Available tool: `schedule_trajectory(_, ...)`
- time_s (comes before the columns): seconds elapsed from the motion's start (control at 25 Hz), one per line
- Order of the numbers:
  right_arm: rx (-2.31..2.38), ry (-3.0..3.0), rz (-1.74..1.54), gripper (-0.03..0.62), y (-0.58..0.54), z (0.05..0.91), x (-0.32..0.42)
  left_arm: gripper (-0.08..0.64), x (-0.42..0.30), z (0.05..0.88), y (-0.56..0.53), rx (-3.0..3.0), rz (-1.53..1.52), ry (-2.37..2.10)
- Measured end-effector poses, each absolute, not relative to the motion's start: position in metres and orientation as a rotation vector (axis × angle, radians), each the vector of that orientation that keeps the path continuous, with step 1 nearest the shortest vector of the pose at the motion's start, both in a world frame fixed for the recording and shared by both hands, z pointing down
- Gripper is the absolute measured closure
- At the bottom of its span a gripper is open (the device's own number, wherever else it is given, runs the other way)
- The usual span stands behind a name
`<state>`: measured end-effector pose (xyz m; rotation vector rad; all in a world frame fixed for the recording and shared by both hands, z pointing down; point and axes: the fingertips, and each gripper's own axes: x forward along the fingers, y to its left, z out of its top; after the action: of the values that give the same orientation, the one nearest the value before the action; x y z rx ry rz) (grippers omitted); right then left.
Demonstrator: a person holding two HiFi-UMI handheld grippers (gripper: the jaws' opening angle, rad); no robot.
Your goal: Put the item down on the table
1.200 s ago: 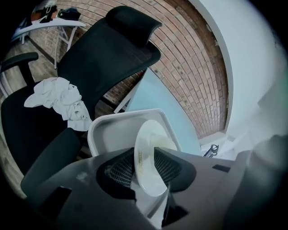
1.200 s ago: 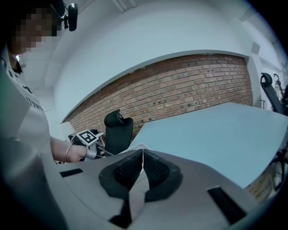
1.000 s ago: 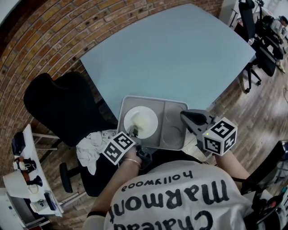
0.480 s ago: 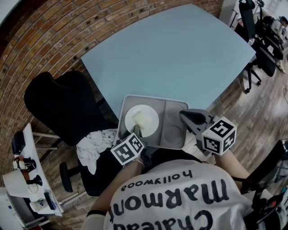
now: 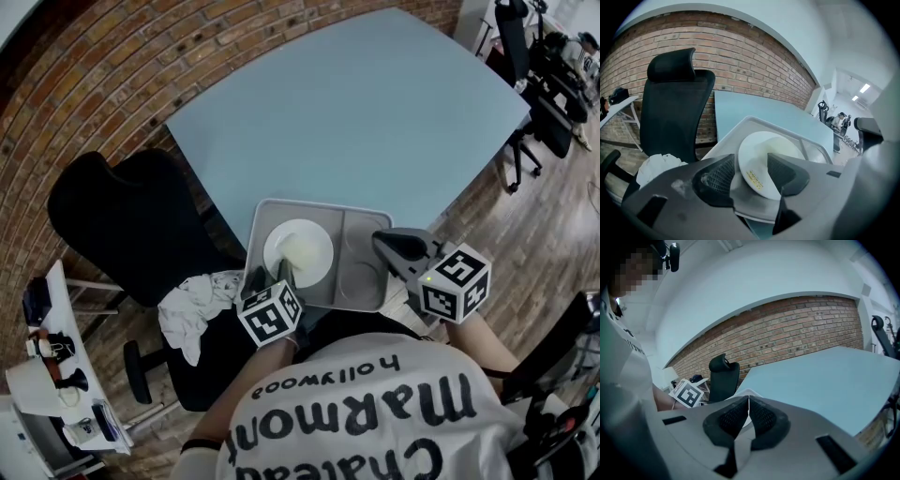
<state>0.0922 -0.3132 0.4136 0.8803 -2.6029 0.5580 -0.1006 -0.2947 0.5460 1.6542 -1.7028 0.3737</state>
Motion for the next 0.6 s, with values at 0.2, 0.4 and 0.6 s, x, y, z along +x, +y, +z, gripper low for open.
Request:
schedule_trajectory(0.2,0.885,-2.598,0.559,0.582,-0.312,0.415,0.092,0.362,-0.101,0.547,-0.294,1.655,0.370,-1.692)
schedule_trajectory(0.4,0.881,-2.601,0.558,0.581,-0.314,0.414,0.093,0.362,-0.097,0.545,-0.295,1.665,0.350,-1.680)
schedule_trajectory(0.6,0.872,-2.602,0.555,0.581,-0.309,0.412,0.085,0.364,-0.100,0.533,-0.290,1.720,0.271,-1.637)
